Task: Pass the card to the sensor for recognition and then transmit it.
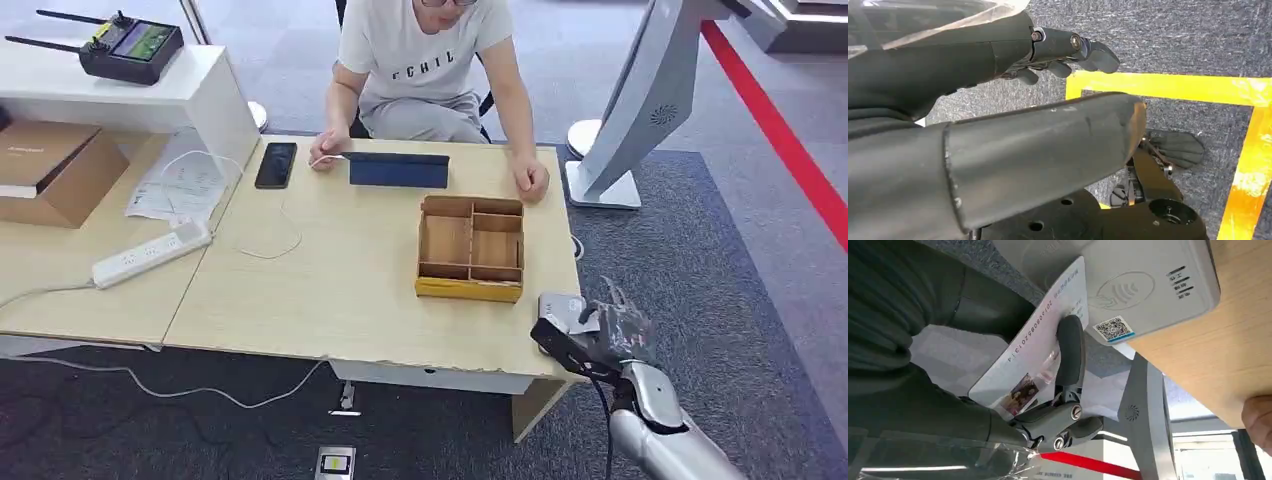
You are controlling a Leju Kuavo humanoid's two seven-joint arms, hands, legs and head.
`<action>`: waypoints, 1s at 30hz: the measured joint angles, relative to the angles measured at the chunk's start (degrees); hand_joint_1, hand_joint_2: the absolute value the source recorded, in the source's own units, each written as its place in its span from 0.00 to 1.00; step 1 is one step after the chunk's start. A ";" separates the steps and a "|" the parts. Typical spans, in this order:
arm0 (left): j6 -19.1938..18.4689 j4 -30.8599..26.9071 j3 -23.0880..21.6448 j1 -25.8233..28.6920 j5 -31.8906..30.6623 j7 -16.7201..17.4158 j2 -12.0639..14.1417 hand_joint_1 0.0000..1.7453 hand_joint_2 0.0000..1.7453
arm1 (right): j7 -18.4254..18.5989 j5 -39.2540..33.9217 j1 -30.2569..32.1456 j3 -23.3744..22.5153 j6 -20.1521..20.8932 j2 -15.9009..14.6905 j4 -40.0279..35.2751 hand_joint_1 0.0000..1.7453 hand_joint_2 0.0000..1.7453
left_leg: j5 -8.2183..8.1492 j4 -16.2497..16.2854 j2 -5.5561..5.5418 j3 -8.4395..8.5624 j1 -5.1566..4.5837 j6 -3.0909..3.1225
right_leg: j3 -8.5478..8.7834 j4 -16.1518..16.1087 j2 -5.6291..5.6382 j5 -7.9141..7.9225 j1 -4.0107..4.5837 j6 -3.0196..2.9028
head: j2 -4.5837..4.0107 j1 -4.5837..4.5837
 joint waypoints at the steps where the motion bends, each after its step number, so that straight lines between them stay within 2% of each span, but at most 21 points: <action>1: 0.00 0.00 0.00 0.00 0.00 0.09 0.00 0.00 0.00 | -0.02 -0.24 -0.10 0.00 -0.02 0.09 0.13 1.00 1.00 | 0.00 0.00 0.00 0.00 0.00 0.00 | 0.00 0.00 0.00 0.00 0.00 0.00 | 0.00 0.00; 7: -0.13 0.00 0.00 -0.01 -0.30 0.35 0.00 0.00 0.00 | -0.83 -2.97 -1.10 -0.46 -0.57 0.26 -0.86 1.00 1.00 | 0.09 0.00 -0.01 -0.08 0.00 0.00 | 0.01 0.01 0.00 0.13 0.00 -0.01 | 0.00 0.00; 11: -0.20 -0.02 0.00 -0.02 -1.09 0.24 0.00 0.00 0.00 | -1.35 -3.61 -4.06 -1.82 -0.52 -0.66 -6.02 1.00 1.00 | 0.18 0.00 0.00 -0.20 -0.03 -0.01 | -0.18 0.02 0.01 0.21 -0.03 -0.01 | 0.00 0.00; 17: -0.76 0.00 -0.41 -0.02 -2.12 1.12 0.02 0.00 0.00 | 1.40 -2.38 -13.13 -4.13 2.82 -4.39 -16.52 1.00 1.00 | 0.19 0.00 -0.01 -0.19 -0.02 -0.02 | -0.19 0.02 0.01 0.22 -0.02 -0.02 | -0.02 0.02; 20: -1.55 0.00 -0.76 -0.01 -2.53 1.45 0.09 0.00 0.00 | 2.16 -0.29 -17.25 -4.46 5.74 -5.70 -20.46 1.00 1.00 | 0.18 0.00 -0.02 -0.22 -0.01 -0.02 | -0.19 0.02 0.00 0.21 -0.01 -0.02 | 0.00 0.02; 25: -3.58 0.00 -1.42 -0.23 -4.55 -0.37 0.42 0.00 0.00 | 4.22 3.41 -21.50 -3.63 10.60 -5.86 -24.48 1.00 1.00 | 0.18 0.00 -0.06 -0.24 0.02 -0.02 | -0.18 0.02 0.00 0.20 0.02 -0.03 | 0.00 0.02; 30: -4.39 0.00 -2.34 -0.48 -5.64 -1.90 0.57 0.00 0.00 | 6.57 9.80 -24.00 -1.77 12.79 -4.35 -25.14 1.00 1.00 | 0.19 0.00 -0.05 -0.26 0.05 -0.02 | -0.19 0.03 0.00 0.20 0.05 -0.03 | 0.00 0.02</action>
